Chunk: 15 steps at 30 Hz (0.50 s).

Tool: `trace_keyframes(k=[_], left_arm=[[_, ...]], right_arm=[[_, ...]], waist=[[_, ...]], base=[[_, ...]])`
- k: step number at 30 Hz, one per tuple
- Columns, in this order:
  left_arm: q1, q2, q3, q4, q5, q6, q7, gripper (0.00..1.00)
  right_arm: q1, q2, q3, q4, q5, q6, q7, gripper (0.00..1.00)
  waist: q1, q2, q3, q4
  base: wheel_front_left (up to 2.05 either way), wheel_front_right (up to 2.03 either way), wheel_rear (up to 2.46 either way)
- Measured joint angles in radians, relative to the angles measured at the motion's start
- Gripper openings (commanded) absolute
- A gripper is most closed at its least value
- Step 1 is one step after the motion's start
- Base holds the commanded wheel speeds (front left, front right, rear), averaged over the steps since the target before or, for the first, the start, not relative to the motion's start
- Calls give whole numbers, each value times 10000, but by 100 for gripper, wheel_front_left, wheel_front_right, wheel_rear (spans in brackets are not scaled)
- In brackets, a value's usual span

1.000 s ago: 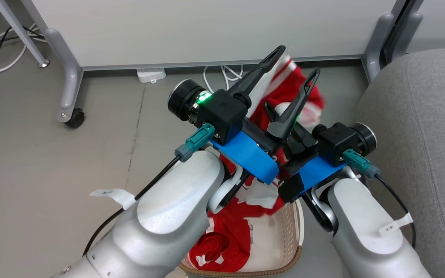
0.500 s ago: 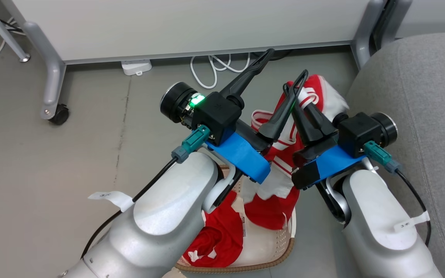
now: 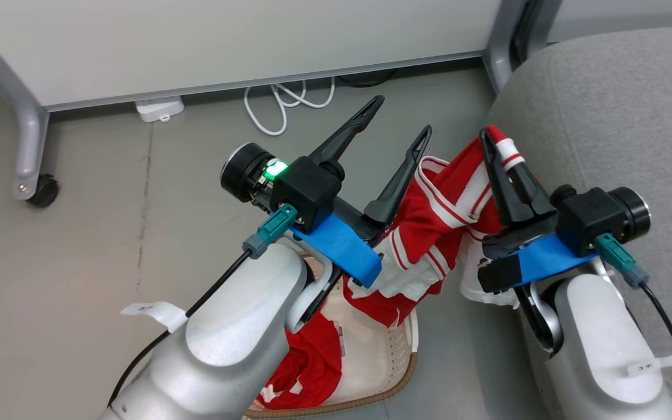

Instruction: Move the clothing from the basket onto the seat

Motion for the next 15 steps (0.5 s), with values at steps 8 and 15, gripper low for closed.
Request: trace_keyframes(k=[8, 15], left_arm=[[455, 309, 65, 67, 102, -59, 0, 100], [693, 418, 69, 59, 192, -96, 0, 100]], right_arm=[[512, -6, -541, -575, -123, 0, 2, 0], [853, -8, -884, -997, -186, 0, 0, 0]], waist=[[-1, 0, 13, -759], [0, 0, 82, -1472]], base=[[0, 0, 0], [0, 0, 0]])
